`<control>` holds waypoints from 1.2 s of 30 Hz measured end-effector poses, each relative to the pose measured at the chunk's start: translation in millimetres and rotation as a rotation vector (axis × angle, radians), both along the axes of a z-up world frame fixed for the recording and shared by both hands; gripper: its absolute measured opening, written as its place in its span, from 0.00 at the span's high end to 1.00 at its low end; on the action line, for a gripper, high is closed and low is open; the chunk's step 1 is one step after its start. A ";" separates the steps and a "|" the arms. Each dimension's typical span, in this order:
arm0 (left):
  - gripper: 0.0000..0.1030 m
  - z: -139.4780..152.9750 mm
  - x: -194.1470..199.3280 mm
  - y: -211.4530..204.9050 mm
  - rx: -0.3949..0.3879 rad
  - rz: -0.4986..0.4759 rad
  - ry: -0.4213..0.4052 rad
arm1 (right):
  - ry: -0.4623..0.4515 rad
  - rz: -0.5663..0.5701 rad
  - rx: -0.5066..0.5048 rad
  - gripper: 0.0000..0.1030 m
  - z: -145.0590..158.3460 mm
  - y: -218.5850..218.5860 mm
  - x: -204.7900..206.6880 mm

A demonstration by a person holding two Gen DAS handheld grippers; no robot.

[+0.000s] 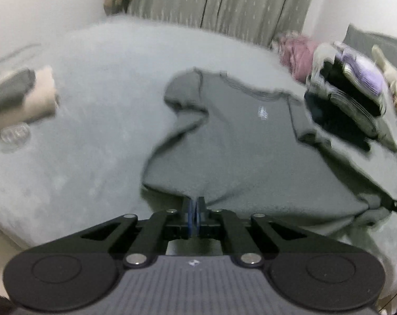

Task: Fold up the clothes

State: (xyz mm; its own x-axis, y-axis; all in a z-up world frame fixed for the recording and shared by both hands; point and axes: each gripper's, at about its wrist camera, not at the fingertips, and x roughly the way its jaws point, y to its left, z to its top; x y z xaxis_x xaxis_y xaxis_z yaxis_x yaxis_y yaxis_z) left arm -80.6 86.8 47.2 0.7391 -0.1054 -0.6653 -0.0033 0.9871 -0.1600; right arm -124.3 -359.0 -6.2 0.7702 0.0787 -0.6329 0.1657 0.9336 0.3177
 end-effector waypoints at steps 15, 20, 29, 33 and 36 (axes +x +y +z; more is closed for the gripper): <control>0.52 -19.0 28.4 39.2 0.161 0.029 0.114 | 0.175 -0.057 0.021 0.54 -22.4 -42.3 -9.8; 0.54 -39.5 52.5 57.7 0.056 0.038 0.156 | 0.240 0.015 0.039 0.50 -41.6 -28.6 -1.6; 0.86 -67.8 78.7 77.1 -0.165 -0.040 0.150 | 0.264 0.075 0.043 0.46 -53.6 -13.8 2.3; 0.92 -68.3 78.2 68.9 -0.219 -0.100 0.127 | 0.255 0.136 0.009 0.90 -53.6 -4.0 3.5; 0.92 -68.0 78.2 60.3 -0.233 -0.119 0.115 | 0.243 0.162 -0.051 0.97 -52.4 2.6 5.9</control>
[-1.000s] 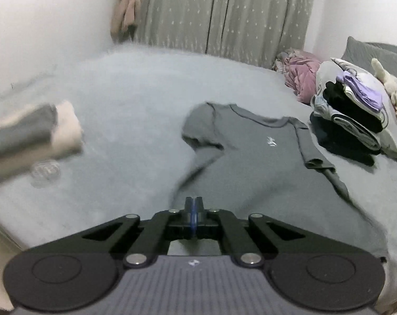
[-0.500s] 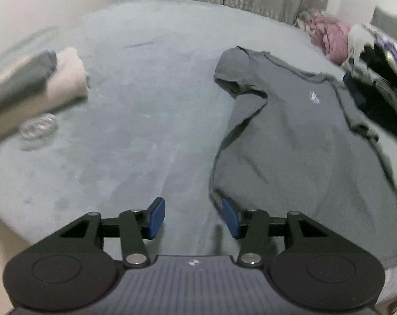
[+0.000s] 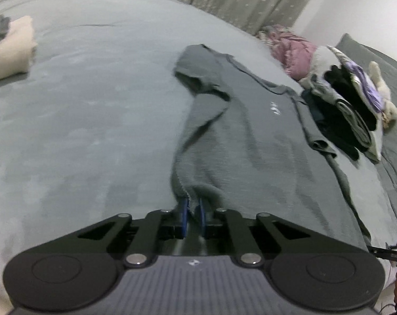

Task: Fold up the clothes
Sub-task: 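Pull the hem with both grippers to straighten the flat T-shirt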

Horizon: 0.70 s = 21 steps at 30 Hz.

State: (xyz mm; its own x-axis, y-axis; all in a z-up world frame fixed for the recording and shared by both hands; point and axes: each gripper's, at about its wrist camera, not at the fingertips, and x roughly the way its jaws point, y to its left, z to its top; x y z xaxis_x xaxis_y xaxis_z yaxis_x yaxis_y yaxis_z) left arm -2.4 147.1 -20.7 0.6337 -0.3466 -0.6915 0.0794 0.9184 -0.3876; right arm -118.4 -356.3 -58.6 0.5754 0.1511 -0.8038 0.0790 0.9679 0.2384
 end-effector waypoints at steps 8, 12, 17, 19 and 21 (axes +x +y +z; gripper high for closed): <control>0.71 -0.8 3.3 5.7 -0.096 0.033 0.010 | -0.103 -0.262 -0.173 0.99 10.0 -45.4 11.2; 0.71 0.5 3.1 1.7 -0.098 0.003 0.012 | -0.063 -0.249 -0.187 0.98 -3.2 -39.4 23.6; 0.71 -0.5 3.3 -9.9 -0.075 -0.072 0.016 | -0.052 -0.221 -0.208 0.90 -6.8 -29.0 22.0; 0.71 -0.1 -0.4 -14.6 -0.051 -0.110 0.009 | -0.052 -0.225 -0.184 0.90 -7.9 -29.3 16.3; 0.71 0.3 -6.7 -15.7 -0.064 -0.145 0.011 | -0.051 -0.232 -0.159 0.88 -8.8 -31.0 12.6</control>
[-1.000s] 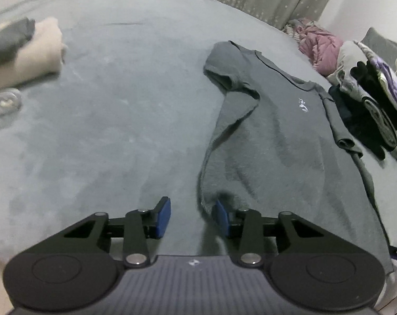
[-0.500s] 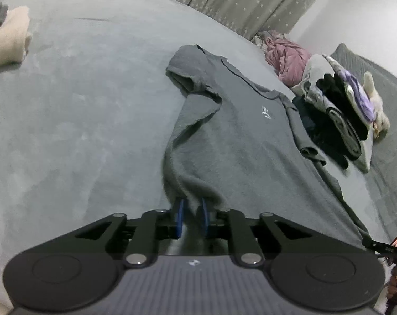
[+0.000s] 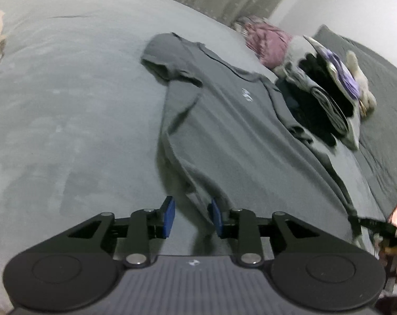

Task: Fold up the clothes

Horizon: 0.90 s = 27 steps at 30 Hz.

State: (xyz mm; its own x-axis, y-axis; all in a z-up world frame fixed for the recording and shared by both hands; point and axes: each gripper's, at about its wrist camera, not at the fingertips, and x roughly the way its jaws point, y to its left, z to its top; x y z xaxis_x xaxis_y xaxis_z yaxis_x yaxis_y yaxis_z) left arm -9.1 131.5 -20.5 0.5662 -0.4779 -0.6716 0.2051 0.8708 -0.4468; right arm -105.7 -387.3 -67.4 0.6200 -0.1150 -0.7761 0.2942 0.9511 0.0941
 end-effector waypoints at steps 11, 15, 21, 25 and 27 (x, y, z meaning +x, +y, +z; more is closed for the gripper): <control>1.00 -0.3 -26.5 -25.6 0.130 -0.062 -0.069 | -0.003 0.031 0.069 0.61 -2.8 6.2 -2.9; 1.00 30.3 -40.8 -15.3 0.218 0.025 -0.110 | -0.022 0.070 0.129 0.94 10.6 -1.3 -8.3; 1.00 61.8 -51.7 9.0 0.236 0.062 -0.096 | -0.070 0.151 0.152 0.96 39.6 1.9 -32.1; 1.00 53.9 -53.3 9.8 0.322 0.052 -0.037 | 0.009 0.188 0.132 0.97 33.5 12.4 -34.9; 1.00 39.4 -49.9 6.1 0.403 0.044 0.005 | 0.065 0.207 0.106 0.97 25.0 17.5 -31.7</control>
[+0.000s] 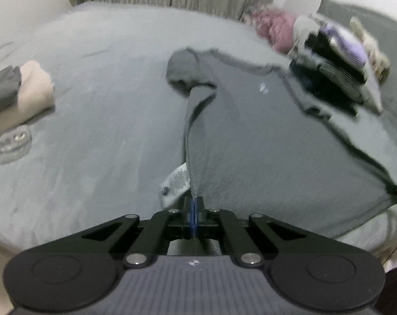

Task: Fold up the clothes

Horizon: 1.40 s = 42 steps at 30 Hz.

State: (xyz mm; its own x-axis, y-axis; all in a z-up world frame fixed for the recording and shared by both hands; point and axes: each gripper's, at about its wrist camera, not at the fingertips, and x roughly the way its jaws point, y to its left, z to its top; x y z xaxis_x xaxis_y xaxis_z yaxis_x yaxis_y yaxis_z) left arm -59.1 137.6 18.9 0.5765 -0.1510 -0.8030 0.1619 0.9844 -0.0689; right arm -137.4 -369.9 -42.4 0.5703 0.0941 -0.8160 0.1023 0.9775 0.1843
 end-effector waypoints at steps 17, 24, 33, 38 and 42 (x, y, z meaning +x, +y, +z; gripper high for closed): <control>0.35 21.0 60.8 -1.6 -0.043 0.044 -0.011 | -0.105 -0.038 -0.010 0.32 8.0 11.1 60.9; 0.35 3.1 162.9 2.8 -0.198 0.174 0.049 | -0.148 -0.046 0.003 0.33 5.8 41.3 113.8; 0.35 -15.4 214.7 43.3 -0.469 0.368 0.092 | -0.308 0.260 0.054 0.38 38.1 165.7 187.9; 0.35 -12.2 222.2 66.6 -0.496 0.443 0.054 | -0.419 0.554 -0.039 0.43 36.8 279.7 219.8; 0.35 -10.7 223.1 80.0 -0.511 0.487 0.045 | -0.462 0.724 -0.197 0.45 13.5 344.0 233.5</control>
